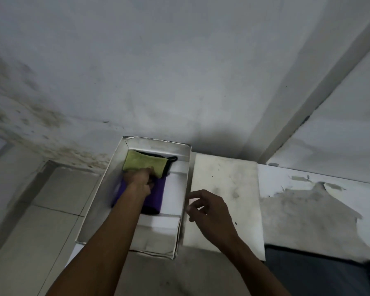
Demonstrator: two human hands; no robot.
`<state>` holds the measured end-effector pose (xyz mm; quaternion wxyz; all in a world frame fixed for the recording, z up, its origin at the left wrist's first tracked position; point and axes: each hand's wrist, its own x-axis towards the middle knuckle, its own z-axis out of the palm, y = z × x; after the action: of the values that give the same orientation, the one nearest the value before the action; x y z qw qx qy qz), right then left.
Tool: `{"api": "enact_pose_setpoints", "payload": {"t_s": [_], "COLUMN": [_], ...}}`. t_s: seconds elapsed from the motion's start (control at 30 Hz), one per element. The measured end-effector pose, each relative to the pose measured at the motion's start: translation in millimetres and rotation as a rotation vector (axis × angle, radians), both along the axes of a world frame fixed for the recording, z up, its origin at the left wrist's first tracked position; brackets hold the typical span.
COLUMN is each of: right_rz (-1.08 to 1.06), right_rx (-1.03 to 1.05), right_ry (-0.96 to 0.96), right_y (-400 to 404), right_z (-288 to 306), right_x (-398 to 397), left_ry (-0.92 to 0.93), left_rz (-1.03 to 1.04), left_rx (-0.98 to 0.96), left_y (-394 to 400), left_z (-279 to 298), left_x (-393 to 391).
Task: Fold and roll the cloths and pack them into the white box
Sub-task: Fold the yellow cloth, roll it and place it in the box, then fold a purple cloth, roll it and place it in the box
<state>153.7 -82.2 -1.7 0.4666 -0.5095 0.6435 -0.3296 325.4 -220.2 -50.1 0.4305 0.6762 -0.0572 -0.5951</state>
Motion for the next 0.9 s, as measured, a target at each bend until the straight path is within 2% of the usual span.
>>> {"api": "enact_pose_setpoints", "payload": {"t_s": [0.07, 0.13, 0.23, 0.33, 0.53, 0.8, 0.9], "right_rz": [-0.028, -0.068, -0.114, -0.15, -0.209, -0.275, -0.294], "right_rx": [0.01, 0.029, 0.044, 0.048, 0.039, 0.06, 0.1], "right_ry": [0.008, 0.004, 0.012, 0.044, 0.106, 0.254, 0.26], "right_y": [11.7, 23.1, 46.4, 72.8, 132.6, 200.7, 222.1], "right_z": [-1.4, -3.8, -5.0, -8.3, -22.7, -35.9, -41.4], "right_x": [-12.1, -23.7, -43.5, -68.1, -128.0, -219.5, -257.7], "left_ry": [-0.026, -0.08, -0.159, -0.199, -0.272, -0.363, -0.479], "left_rz": [-0.072, -0.026, 0.126, 0.11, -0.224, -0.663, -0.834], "left_rx": [0.005, -0.035, -0.226, -0.409, -0.594, -0.564, -0.523], "left_y": [9.2, 18.5, 41.4, 69.8, 144.5, 222.1, 242.4], "left_z": [11.8, 24.4, 51.9, 75.8, 91.6, 61.2, 39.2], "left_x": [-1.9, -6.6, -22.2, -45.4, -113.7, -211.4, -247.2]}}
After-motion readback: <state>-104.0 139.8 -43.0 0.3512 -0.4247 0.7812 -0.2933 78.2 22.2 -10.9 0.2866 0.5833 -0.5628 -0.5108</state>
